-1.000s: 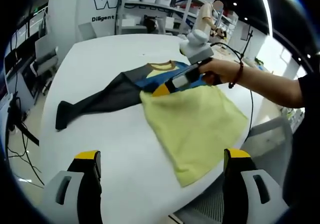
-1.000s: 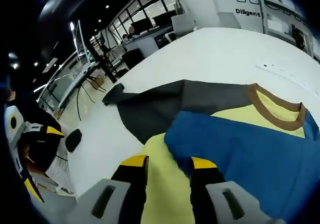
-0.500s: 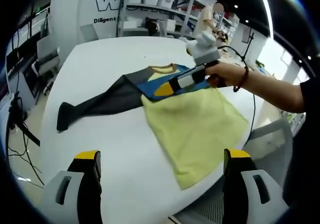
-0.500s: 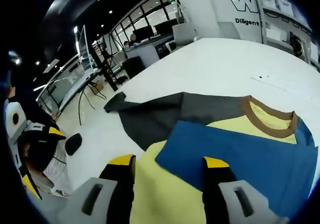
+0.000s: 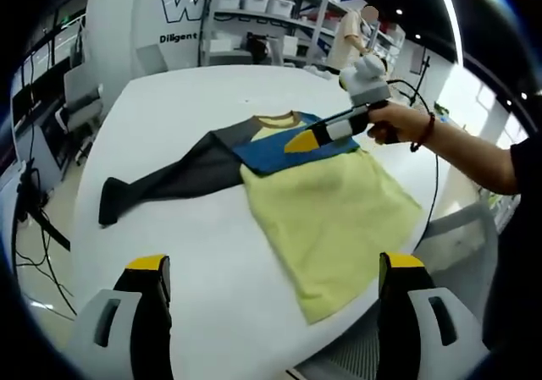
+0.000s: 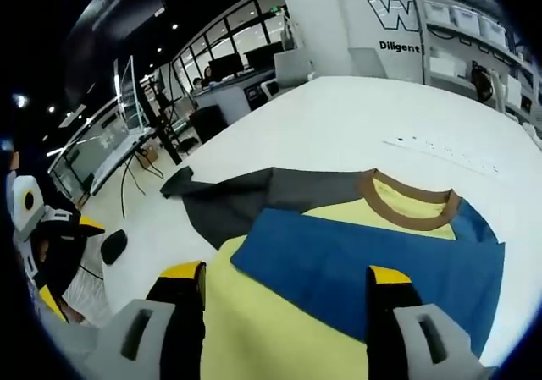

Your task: Fold the garment on the visible template until the final outline fits inside the template.

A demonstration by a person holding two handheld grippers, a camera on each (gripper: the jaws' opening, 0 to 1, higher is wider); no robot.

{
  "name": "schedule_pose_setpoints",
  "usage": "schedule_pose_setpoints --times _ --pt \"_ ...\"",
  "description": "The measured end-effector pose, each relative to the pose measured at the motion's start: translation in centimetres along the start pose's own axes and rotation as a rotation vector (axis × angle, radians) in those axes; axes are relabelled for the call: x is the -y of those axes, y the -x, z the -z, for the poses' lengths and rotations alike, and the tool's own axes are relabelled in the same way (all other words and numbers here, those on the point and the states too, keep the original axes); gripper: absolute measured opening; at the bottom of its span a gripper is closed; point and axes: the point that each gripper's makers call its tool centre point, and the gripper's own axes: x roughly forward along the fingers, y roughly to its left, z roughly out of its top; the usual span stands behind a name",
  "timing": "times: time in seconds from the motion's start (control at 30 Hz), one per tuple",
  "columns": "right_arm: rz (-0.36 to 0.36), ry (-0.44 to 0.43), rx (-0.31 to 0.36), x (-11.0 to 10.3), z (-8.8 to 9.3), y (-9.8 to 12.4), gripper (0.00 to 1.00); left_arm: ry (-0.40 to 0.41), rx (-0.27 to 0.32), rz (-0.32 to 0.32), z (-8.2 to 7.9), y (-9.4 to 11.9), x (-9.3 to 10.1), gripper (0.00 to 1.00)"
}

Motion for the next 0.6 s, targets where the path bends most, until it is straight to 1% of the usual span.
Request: schedule_pose_setpoints --times 0.1,0.13,0.2,0.33,0.5,0.6 --pt "0.016 -0.011 0.007 0.7 0.0 0.5 0.75 -0.002 0.001 -0.001 0.0 0.1 0.0 0.99" --pt "0.041 -0.033 0.014 1.9 0.3 1.3 0.74 -0.006 -0.001 0.0 0.1 0.1 0.1 0.99" --pt "0.06 -0.051 0.019 2.9 0.5 1.9 0.73 -0.009 0.0 -0.001 0.1 0.2 0.1 0.99" --pt "0.091 -0.059 0.028 4.2 0.9 2.8 0.73 -0.016 0.01 -0.003 -0.1 0.2 0.2 0.99" --pt "0.111 -0.083 0.038 5.7 1.3 3.8 0.73 -0.021 0.015 0.001 -0.2 0.3 0.2 0.99" --pt "0.145 -0.082 0.037 7.0 1.7 4.5 0.73 -0.018 0.016 0.0 -0.2 0.4 0.1 0.99"
